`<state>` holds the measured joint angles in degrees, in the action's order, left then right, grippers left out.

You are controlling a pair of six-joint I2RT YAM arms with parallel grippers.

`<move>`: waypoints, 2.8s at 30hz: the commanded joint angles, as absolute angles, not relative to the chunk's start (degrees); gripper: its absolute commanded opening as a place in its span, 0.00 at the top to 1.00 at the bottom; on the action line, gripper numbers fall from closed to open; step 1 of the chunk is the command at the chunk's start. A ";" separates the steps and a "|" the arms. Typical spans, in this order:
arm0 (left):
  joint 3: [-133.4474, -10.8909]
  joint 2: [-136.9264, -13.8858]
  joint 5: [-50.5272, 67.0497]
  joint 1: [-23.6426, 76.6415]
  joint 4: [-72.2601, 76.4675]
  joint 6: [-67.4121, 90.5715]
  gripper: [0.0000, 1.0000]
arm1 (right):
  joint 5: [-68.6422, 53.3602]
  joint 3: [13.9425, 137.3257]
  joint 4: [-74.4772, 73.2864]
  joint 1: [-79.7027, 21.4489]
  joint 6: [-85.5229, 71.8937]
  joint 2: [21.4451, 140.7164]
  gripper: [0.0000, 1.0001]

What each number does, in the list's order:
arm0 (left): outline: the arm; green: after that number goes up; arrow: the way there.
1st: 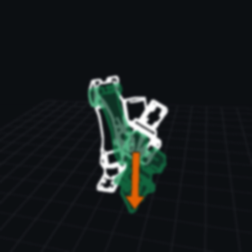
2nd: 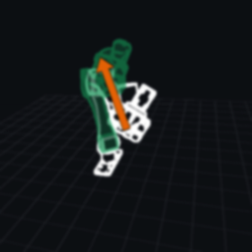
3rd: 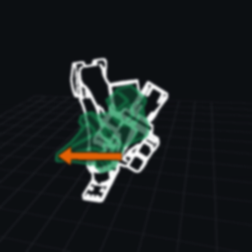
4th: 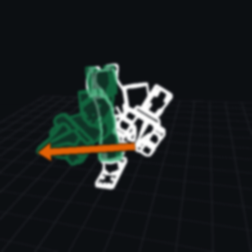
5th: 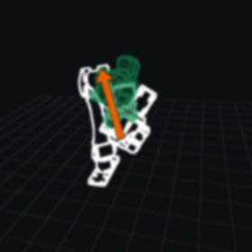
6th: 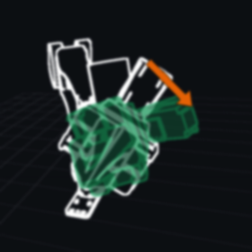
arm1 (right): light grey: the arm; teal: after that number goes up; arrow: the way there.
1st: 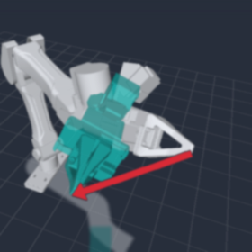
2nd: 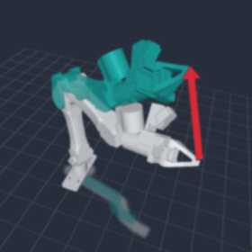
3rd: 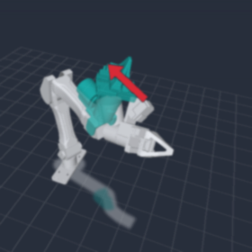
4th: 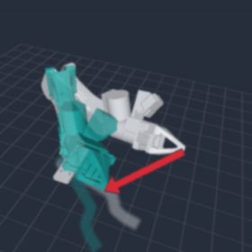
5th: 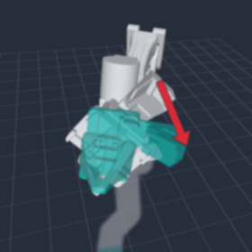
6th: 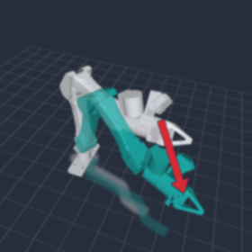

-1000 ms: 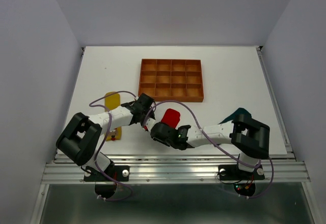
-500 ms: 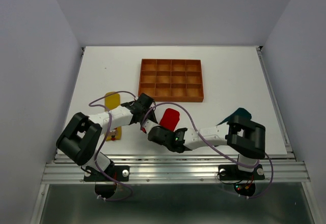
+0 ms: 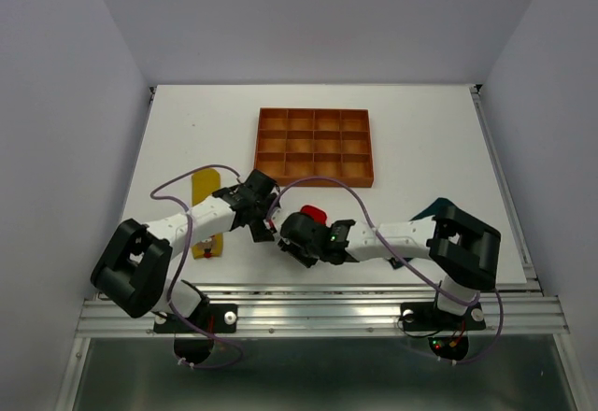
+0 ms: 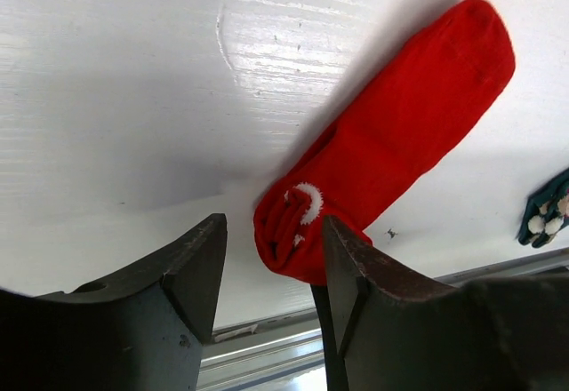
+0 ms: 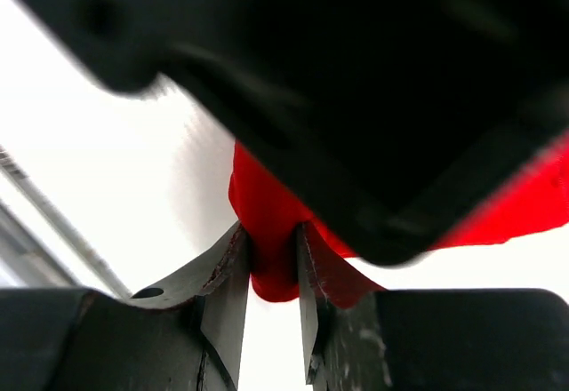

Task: Roll the socks
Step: Pick up the sock at the center of the board.

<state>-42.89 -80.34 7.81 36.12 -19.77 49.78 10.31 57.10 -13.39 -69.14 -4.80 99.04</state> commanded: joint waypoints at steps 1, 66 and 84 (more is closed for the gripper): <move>-42.98 -77.79 6.24 34.90 -21.10 49.48 0.42 | -2.95 57.04 -16.35 -66.19 -8.26 97.12 0.94; -37.62 -82.53 19.25 35.42 -5.01 42.54 0.53 | -44.12 60.64 -11.86 -37.88 -17.32 114.87 0.89; -41.92 -87.71 14.43 35.86 -11.23 41.31 1.00 | -36.30 63.19 -14.77 -37.88 -13.28 106.09 0.30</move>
<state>-40.58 -86.04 18.87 34.96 -5.23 43.46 -45.36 61.95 -15.77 -38.35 -17.58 109.47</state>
